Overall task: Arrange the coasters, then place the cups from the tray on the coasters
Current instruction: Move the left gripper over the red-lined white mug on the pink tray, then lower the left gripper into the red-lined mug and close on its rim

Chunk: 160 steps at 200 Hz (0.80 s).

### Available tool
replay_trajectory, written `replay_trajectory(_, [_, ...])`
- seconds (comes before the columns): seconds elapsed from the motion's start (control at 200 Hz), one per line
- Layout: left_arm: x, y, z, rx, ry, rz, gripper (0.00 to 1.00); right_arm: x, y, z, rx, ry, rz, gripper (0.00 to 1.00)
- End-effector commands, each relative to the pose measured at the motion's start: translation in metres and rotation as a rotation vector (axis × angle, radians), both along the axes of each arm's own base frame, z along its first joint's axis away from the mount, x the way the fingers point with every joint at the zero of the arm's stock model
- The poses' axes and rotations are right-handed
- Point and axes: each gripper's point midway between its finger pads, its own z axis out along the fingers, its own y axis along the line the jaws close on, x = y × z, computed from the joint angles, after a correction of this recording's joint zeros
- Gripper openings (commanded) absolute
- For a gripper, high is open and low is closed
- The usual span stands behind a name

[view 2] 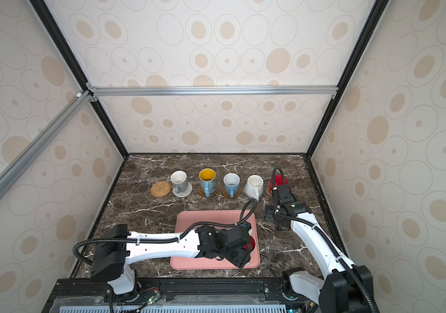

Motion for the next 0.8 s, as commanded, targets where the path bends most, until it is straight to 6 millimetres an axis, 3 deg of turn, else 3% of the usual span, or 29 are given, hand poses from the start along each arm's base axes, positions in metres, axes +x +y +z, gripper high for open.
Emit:
replay_trajectory(0.0, [-0.006,-0.007,0.005,0.010,0.012,0.004,0.64,-0.004,-0.002,-0.001,0.001,-0.001,0.000,0.73])
replay_trajectory(0.335, [-0.004,-0.005,-0.015,0.098,0.014,0.047,0.66,-0.007,-0.004,-0.001,0.006,-0.006,-0.003,0.73])
replay_trajectory(0.795, [0.006,-0.005,-0.027,0.151,-0.010,0.098,0.68,-0.011,-0.005,-0.003,0.011,-0.003,-0.007,0.73])
